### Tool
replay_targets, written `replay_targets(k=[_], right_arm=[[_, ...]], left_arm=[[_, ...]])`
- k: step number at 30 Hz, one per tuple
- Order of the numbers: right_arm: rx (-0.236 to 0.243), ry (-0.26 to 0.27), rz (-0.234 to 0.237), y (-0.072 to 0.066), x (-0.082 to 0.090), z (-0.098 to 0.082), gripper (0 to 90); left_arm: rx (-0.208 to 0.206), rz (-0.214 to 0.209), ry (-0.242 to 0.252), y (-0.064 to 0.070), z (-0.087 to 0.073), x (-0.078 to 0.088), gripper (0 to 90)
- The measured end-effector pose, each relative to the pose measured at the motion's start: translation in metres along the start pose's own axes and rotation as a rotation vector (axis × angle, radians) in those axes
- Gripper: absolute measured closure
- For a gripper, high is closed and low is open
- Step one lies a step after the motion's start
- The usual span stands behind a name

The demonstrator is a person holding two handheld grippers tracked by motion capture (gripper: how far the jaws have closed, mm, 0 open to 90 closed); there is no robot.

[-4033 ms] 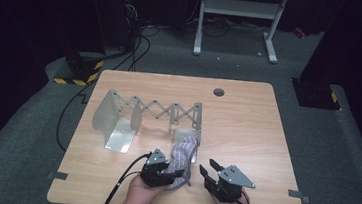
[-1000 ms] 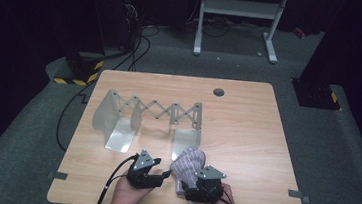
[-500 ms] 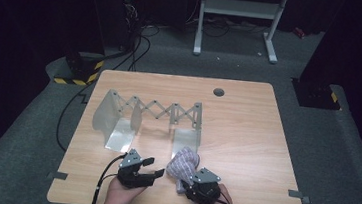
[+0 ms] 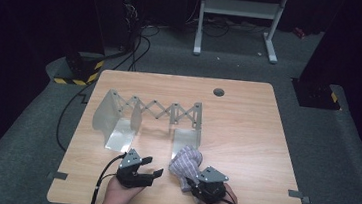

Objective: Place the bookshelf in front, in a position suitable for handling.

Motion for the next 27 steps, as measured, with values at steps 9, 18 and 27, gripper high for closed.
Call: replay_targets(k=[9, 18, 27], right_arm=[[-0.073, 0.021, -0.066, 0.040, 0.022, -0.014, 60.6], [-0.158, 0.029, -0.137, 0.074, 0.034, -0.025, 60.7], [-0.230, 0.035, -0.182, 0.102, 0.044, -0.038, 60.7]], left_arm=[[0.004, 0.013, -0.020, -0.003, -0.002, -0.003, 37.6], [0.017, 0.022, 0.002, -0.008, 0.005, 0.000, 41.1], [-0.025, 0.063, 0.025, 0.000, 0.042, -0.009, 42.4]])
Point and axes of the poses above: each handheld gripper's, and its own axes: x roughly backward along the jaws, z roughly out of its top, y roughly to its right, the point moved 8 cm from there along -x, roughly forward along the jaws, and after that the axes turned 13 degrees about -y, right-handed, at the moved point
